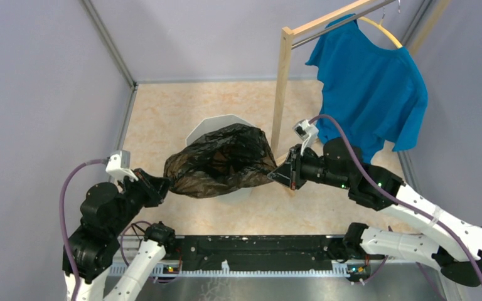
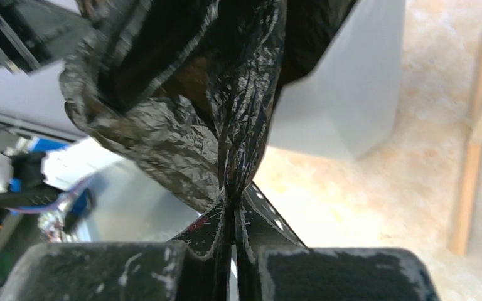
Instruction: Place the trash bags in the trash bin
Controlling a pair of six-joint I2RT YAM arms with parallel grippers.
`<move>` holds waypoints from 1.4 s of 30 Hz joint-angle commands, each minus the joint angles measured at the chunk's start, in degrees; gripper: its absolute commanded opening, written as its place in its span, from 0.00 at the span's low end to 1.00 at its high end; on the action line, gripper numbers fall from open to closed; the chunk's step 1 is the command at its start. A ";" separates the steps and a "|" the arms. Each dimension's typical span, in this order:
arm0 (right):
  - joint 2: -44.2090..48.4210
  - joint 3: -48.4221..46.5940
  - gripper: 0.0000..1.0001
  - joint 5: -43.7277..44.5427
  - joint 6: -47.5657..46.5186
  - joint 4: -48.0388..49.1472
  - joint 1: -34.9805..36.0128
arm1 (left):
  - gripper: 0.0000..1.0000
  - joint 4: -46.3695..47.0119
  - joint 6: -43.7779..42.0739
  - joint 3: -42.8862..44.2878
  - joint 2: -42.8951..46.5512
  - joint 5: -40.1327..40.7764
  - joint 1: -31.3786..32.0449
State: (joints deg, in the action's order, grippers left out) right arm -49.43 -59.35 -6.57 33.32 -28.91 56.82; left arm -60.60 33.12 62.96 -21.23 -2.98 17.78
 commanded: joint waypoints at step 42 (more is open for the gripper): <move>-2.11 -4.27 0.80 15.26 -26.42 6.17 -1.55 | 0.99 19.65 -28.88 12.52 -19.58 -35.62 0.06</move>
State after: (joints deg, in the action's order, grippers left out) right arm -48.99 -63.18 11.92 11.51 -29.76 56.75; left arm -50.11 14.11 75.96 -30.79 -15.92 17.78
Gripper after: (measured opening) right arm 0.795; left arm 0.987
